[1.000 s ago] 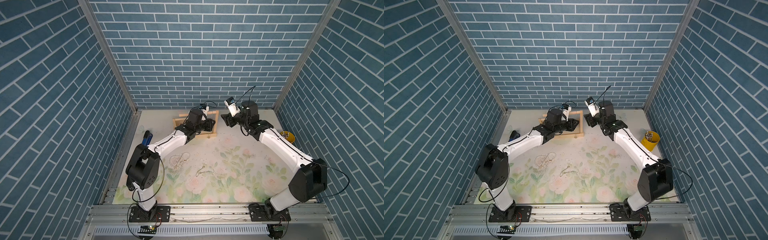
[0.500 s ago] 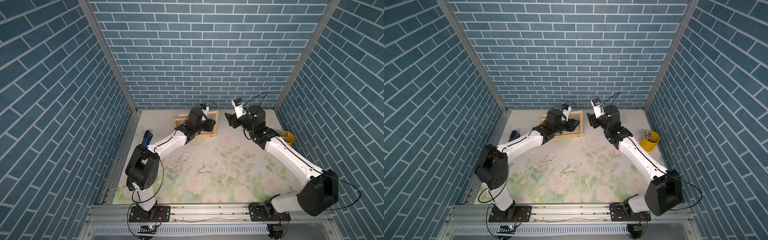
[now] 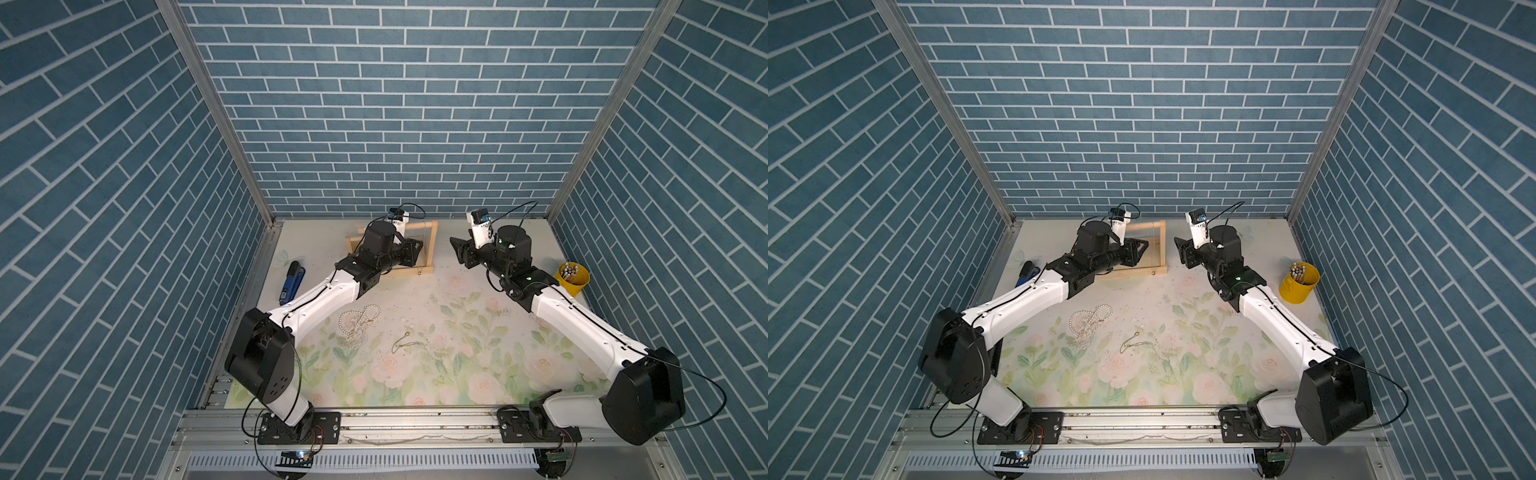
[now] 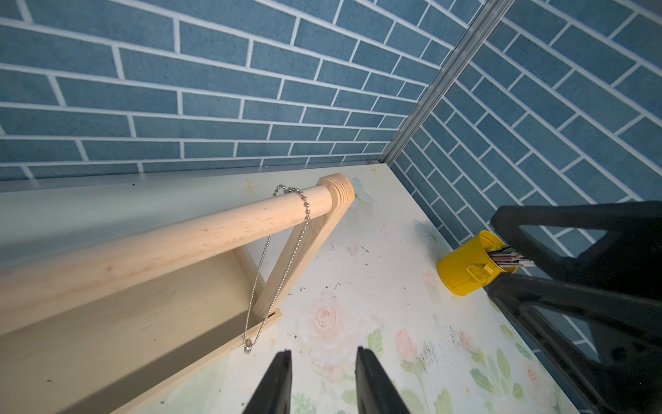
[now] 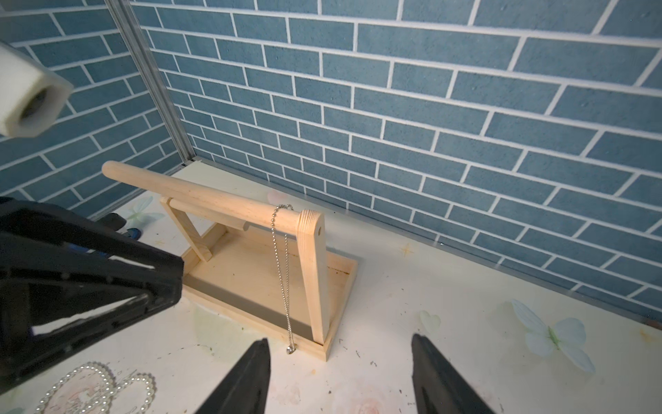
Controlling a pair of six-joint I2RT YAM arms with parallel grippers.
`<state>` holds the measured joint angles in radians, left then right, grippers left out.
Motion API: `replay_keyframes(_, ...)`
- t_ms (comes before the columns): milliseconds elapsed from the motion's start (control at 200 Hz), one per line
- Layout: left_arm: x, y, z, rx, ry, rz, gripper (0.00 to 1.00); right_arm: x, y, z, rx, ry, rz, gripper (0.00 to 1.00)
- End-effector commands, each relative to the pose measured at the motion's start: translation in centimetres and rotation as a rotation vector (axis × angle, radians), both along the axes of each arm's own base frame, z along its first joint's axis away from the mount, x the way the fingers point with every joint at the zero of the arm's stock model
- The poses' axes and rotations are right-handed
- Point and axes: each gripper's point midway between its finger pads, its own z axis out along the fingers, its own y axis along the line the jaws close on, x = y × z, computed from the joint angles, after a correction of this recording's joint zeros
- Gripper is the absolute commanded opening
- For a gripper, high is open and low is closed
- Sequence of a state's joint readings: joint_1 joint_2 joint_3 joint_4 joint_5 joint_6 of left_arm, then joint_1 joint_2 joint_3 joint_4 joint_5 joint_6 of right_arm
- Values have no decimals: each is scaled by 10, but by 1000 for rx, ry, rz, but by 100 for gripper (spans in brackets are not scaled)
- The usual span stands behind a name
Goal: Hang the necklace on the jewelry display stand
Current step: Hang the necklace on the stand.
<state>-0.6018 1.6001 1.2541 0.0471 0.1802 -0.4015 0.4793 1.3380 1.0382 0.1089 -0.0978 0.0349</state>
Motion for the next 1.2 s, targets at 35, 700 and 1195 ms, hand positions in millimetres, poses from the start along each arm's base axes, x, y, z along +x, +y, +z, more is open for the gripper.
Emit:
replay_keyframes(35, -14, 19, 11, 24, -44, 44, 36, -11, 9, -1, 120, 23, 33, 61)
replay_keyframes(700, -100, 129, 33, 80, -137, 254, 42, 16, 77, -98, 221, 121, -158, 35)
replay_keyframes(1195, -117, 147, 31, 112, -179, 264, 43, 60, 111, -122, 186, 119, -169, 25)
